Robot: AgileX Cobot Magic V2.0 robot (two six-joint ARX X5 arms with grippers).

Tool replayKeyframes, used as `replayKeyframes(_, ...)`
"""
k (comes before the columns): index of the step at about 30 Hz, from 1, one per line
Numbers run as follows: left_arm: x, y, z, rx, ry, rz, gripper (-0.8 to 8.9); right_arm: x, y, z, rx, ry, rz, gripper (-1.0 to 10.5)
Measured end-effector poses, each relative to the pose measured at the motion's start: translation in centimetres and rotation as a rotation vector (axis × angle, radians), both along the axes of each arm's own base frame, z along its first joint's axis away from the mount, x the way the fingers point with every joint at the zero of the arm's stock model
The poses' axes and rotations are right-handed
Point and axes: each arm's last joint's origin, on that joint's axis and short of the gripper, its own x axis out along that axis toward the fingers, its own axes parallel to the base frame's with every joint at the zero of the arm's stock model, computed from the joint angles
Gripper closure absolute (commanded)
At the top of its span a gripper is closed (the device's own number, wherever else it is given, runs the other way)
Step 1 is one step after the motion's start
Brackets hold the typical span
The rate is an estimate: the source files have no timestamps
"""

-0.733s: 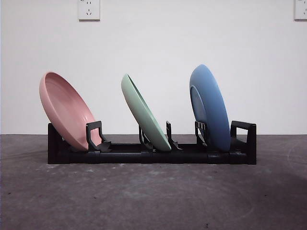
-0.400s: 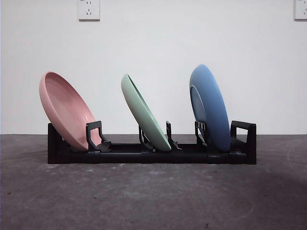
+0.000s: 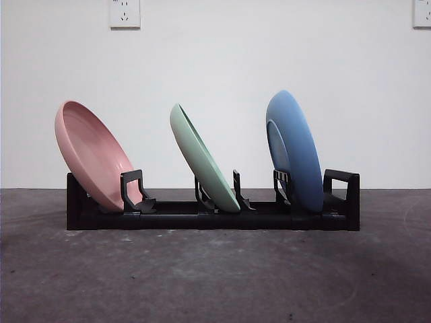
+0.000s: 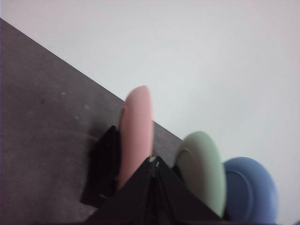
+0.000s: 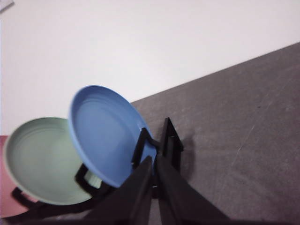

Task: Place the plate

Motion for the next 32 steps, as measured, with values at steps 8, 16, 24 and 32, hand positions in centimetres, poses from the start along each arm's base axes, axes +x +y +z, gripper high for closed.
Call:
replayKeyframes(8, -0.6, -0.2, 4.7, 0.167, 0.198, -0.084, 8.02, -0.2, 0.2, 6.1, -0.099, 0.088, 0.092, 9.3)
replayKeyframes(16, 1.3, -0.5, 8.9, 0.288, 0.346, -0.259, 8.02, 2.5, 1.0, 10.9, -0.129, 0.291, 0.321, 9.3)
replayKeyframes(24, 4.1, -0.7, 11.5, 0.333, 0.536, -0.37, 8.02, 6.2, 1.6, 14.2, -0.131, 0.447, 0.397, 9.3)
replayKeyframes(32, 6.8, -1.3, 16.6, 0.471, 0.536, -0.465, 5.22, 9.9, 3.3, 15.7, -0.195, 0.732, 0.529, 5.7)
